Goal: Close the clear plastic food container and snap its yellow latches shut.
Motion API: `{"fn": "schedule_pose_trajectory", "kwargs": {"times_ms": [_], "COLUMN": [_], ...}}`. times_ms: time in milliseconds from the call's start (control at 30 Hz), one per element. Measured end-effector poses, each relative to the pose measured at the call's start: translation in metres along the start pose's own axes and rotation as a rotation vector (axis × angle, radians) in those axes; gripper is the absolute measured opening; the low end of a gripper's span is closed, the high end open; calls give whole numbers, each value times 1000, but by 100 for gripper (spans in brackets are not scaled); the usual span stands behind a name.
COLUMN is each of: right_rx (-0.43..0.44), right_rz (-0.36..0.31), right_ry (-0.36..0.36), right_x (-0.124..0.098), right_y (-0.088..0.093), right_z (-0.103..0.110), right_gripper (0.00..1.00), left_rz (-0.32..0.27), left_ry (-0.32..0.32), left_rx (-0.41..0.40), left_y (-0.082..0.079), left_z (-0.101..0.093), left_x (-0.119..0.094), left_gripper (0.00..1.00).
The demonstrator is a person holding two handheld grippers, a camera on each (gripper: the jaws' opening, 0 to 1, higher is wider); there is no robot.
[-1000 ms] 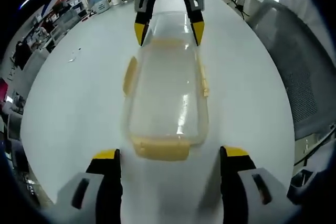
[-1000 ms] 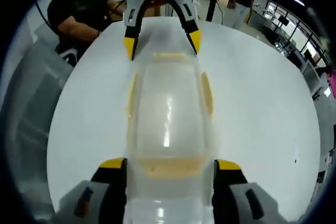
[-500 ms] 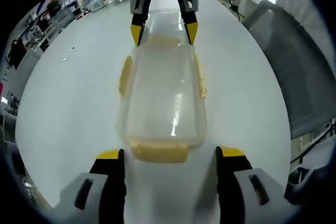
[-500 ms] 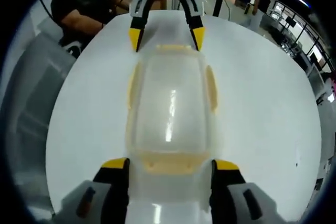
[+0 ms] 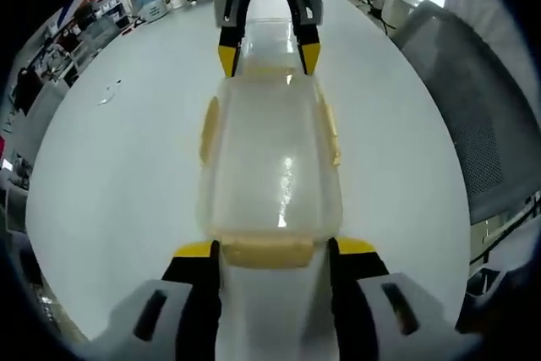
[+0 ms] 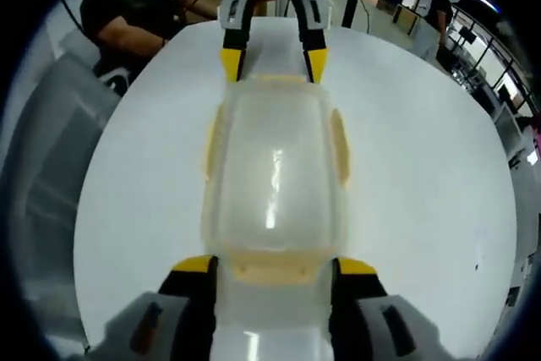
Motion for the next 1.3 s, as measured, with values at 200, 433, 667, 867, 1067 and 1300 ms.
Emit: {"fn": "schedule_pose_trajectory", "kwargs": {"times_ms": [200,433,667,867,1067,1300], "right_rx": [-8,-12,-11,-14,-11,-18], "right_rz": [0,3,3,9,-6,-8], "right_ry": [7,3,2,1,-3,-6], "right_x": [-2,-3,-2,-2,-3,-3], "right_y": [0,0,1,2,3,3], "right_z": [4,5,2,1,0,0], "right_gripper": [37,37,37,37,36,35], "left_rz": [-6,1,15,35,24,26], "left_ry": [-5,-6,-9,-12,-32,-38], "left_rx": [-1,10,20,-12,-15,-35], "left_y": [1,2,-1,-1,0,-1], "left_z": [-1,0,-2,-3,-6,-7], "left_x": [-1,-2,-2,-3,-4,-4], "left_gripper": [44,37,38,38,37,36]}}
Point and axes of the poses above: the point that each gripper's makers call its tool centre point, and the gripper's own axes: x roughly forward along the fingers, z roughly to its left, y roughly out of its underside, the point moved 9 cm from there along -x, roughly backward along the fingers, and after that the axes turned 14 degrees about x, right-handed, at the moved point
